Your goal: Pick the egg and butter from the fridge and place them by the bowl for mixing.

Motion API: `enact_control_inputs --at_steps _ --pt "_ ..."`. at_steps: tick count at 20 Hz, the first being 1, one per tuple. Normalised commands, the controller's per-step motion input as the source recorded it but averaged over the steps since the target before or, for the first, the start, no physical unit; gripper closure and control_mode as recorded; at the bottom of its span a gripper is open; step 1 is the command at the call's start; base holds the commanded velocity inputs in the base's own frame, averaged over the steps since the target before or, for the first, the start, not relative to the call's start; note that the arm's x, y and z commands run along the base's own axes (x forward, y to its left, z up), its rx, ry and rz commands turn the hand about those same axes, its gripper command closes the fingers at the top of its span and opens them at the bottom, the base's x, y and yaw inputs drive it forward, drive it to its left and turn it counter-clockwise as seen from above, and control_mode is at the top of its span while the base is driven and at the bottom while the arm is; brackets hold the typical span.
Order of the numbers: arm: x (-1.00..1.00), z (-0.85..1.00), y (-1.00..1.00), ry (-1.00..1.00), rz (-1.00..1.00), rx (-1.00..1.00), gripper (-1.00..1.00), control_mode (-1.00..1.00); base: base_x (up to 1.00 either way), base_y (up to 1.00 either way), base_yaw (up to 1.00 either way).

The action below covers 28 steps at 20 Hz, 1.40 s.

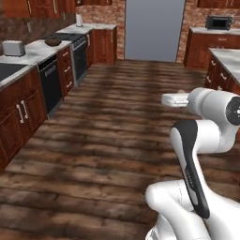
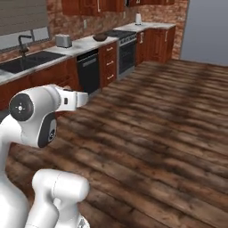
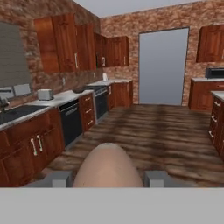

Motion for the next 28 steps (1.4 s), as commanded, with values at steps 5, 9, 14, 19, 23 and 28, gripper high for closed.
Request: enact_control_inputs --at_steps 5,9,14,19,23,28 --pt "0.00 0.00 0.00 0.00 0.00 0.00 1.00 1.00 1.00 -0.28 -0.08" --pt "0.00 0.00 0.00 0.00 0.00 0.00 1.00 1.00 1.00 -0.06 -0.08" --pt "0.00 0.00 0.00 0.00 0.00 0.00 1.00 1.00 1.00 0.00 -0.09" --pt "0.00 0.00 0.00 0.00 0.00 0.00 1.00 1.00 1.00 0.00 -0.06" --pt "0.00 0.00 0.00 0.00 0.00 0.00 1.00 1.00 1.00 0.00 0.00" --pt "0.00 0.00 0.00 0.00 0.00 0.00 1.00 1.00 1.00 0.00 0.01"
